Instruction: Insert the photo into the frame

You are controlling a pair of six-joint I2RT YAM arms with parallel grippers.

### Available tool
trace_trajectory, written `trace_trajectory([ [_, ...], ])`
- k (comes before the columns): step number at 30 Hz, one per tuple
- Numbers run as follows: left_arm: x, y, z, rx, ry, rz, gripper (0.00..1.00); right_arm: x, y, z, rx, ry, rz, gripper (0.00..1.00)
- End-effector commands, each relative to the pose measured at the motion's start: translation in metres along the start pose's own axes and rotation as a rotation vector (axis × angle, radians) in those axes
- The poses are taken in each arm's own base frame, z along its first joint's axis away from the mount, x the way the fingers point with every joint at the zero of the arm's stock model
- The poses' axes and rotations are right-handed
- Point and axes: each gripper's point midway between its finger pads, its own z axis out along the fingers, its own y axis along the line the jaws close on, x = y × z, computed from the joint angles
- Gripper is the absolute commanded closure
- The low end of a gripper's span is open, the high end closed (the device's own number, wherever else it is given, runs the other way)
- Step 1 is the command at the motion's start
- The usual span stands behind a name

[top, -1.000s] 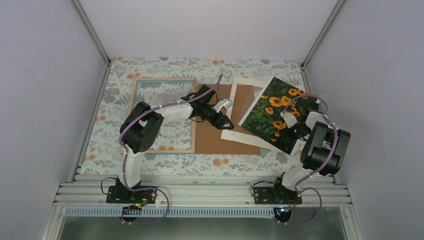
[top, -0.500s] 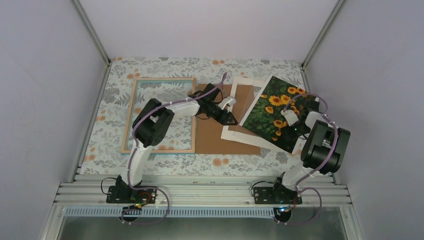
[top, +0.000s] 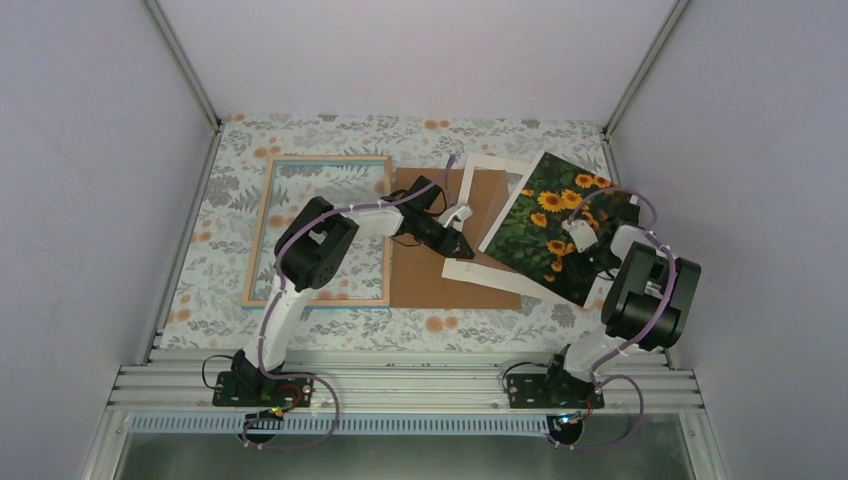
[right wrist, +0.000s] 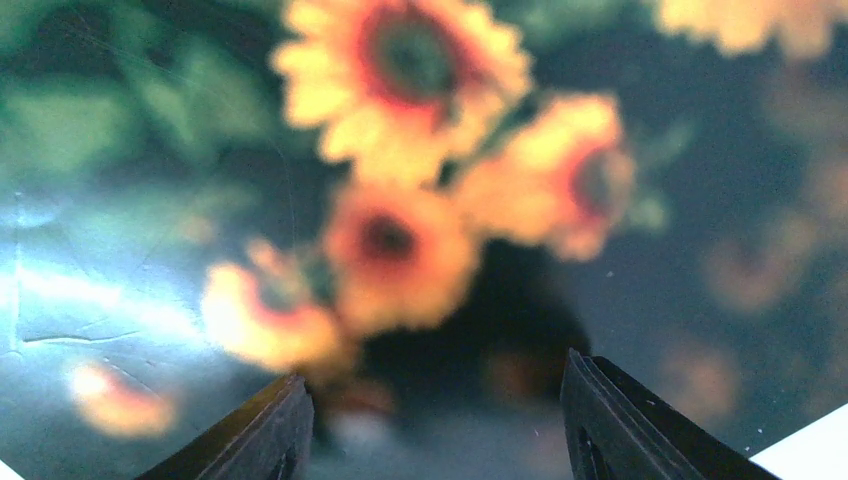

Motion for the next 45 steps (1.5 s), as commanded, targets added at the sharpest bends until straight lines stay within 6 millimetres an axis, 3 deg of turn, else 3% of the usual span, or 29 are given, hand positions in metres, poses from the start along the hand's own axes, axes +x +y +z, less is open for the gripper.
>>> trace_trajectory([
  [1,0.013,-0.002,0.013,0.062,0.041,-0.043,0.59,0.056,0.039,0.039,-0.112,0.190,0.007,0.39],
  [5,0.017,-0.003,0.024,0.077,0.065,-0.053,0.60,0.055,0.041,0.038,-0.122,0.185,0.009,0.39],
  [11,0.008,-0.004,0.027,0.115,0.049,-0.067,0.71,0.054,0.047,0.039,-0.147,0.180,0.011,0.39],
  [15,-0.006,-0.013,0.019,0.120,0.012,-0.020,0.81,0.054,0.048,0.037,-0.149,0.172,0.015,0.39],
  [18,-0.019,-0.019,0.009,0.098,-0.032,0.014,0.96,0.052,0.047,0.033,-0.139,0.167,0.007,0.38],
  [20,-0.025,-0.023,0.002,0.088,-0.055,0.025,0.98,0.049,0.043,0.029,-0.127,0.159,0.001,0.35],
  [26,-0.038,-0.034,-0.035,0.041,-0.103,0.050,0.98,0.015,0.029,0.004,-0.126,0.069,-0.003,0.28],
  [32,-0.037,-0.037,-0.082,-0.031,-0.126,0.069,0.98,-0.001,0.029,-0.007,-0.161,0.022,-0.012,0.24],
  [37,-0.015,-0.022,-0.116,-0.086,-0.141,0.022,0.98,0.002,0.028,-0.005,-0.151,0.029,-0.039,0.23],
  [41,-0.005,-0.010,-0.153,-0.127,-0.194,-0.021,0.98,-0.006,0.030,-0.010,-0.171,0.005,-0.042,0.22],
  [45,0.019,0.004,-0.185,-0.175,-0.228,-0.070,0.98,-0.017,0.037,-0.014,-0.201,-0.022,-0.049,0.22],
])
